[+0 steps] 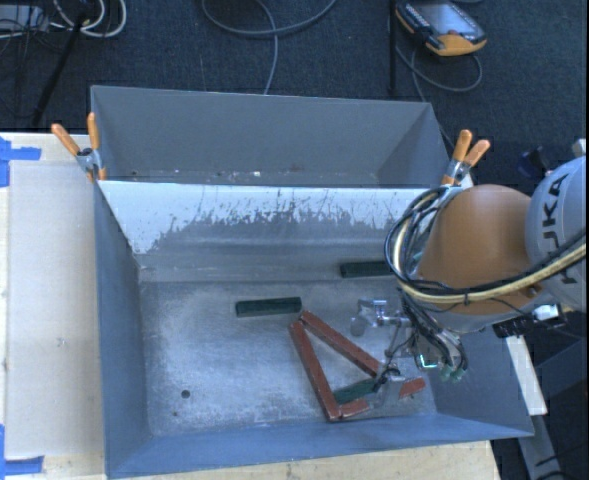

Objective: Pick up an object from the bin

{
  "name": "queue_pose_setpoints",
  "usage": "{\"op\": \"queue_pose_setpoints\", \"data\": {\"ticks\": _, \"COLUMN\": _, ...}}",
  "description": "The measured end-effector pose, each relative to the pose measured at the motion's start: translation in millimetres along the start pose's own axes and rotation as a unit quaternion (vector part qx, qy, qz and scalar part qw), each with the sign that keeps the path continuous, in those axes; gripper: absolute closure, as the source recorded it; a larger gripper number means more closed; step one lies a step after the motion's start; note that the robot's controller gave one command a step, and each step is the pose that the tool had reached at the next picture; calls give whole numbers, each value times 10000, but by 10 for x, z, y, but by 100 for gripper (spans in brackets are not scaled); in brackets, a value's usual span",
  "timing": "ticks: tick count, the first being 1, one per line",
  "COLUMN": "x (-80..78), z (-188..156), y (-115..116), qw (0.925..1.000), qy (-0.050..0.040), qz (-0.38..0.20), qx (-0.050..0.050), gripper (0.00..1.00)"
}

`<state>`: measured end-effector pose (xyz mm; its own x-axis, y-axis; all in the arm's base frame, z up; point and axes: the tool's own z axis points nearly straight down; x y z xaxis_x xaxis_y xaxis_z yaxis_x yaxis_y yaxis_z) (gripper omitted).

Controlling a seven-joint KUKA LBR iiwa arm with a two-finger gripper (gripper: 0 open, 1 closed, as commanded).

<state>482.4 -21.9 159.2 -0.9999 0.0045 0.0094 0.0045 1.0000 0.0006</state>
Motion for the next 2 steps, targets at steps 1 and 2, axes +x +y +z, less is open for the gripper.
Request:
{"op": "queue_pose_setpoints", "data": {"ticks": 1, "x": -416, "z": 899, "y": -130, "qw": 9948, "qy": -39, "qz": -1014, "qx": 1, "gripper": 0}}
{"op": "queue_pose_setpoints", "data": {"ticks": 2, "x": -94, "z": 888, "y": 422, "qw": 9707, "qy": -50, "qz": -2402, "qx": 7, "gripper": 0}}
